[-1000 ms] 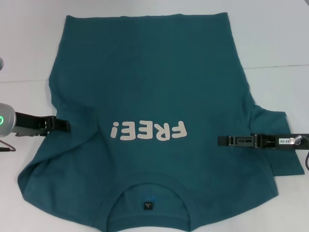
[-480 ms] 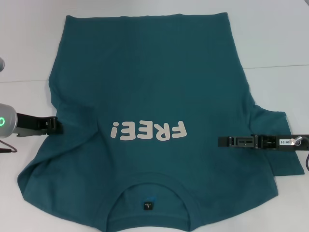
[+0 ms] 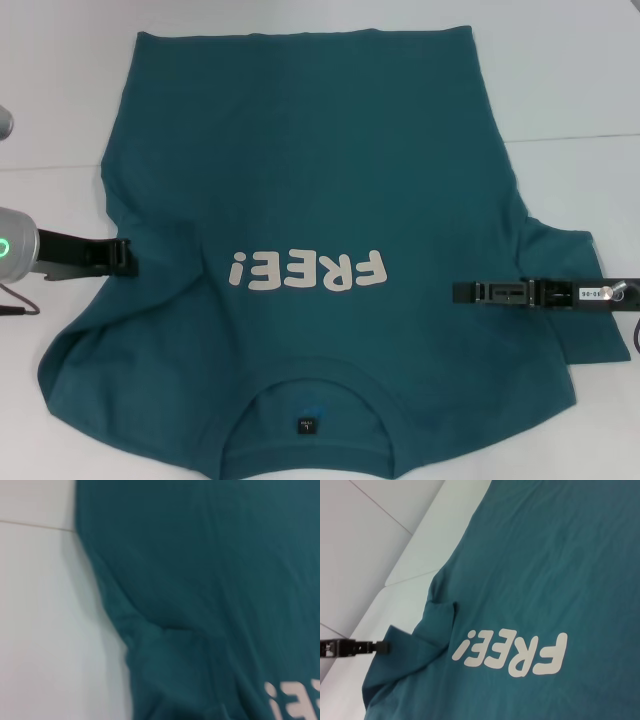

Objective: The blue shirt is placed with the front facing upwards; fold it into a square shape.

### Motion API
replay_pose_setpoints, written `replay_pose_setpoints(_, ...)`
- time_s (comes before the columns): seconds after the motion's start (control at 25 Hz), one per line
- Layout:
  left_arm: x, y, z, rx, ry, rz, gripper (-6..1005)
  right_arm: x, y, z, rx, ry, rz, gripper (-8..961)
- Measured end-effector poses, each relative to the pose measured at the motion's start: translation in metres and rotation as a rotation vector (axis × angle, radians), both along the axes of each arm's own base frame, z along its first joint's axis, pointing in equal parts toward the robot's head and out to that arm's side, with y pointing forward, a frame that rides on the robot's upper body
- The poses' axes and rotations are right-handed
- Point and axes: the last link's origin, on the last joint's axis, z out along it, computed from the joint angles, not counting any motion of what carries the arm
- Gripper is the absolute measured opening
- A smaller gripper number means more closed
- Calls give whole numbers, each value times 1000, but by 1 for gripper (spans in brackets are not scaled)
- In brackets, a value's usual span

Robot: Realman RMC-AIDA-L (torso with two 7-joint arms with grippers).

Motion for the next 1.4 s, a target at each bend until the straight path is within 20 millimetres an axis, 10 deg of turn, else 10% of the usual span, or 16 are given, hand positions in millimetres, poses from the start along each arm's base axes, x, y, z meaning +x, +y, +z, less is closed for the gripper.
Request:
replay_pose_setpoints(1.0, 23, -26, -17, -243, -101, -161, 107, 3, -1, 1, 11, -2, -8, 925)
replay_pose_setpoints(1.4, 9, -32, 13, -97, -331, -117, 524, 1, 2, 5, 22, 10, -18, 924)
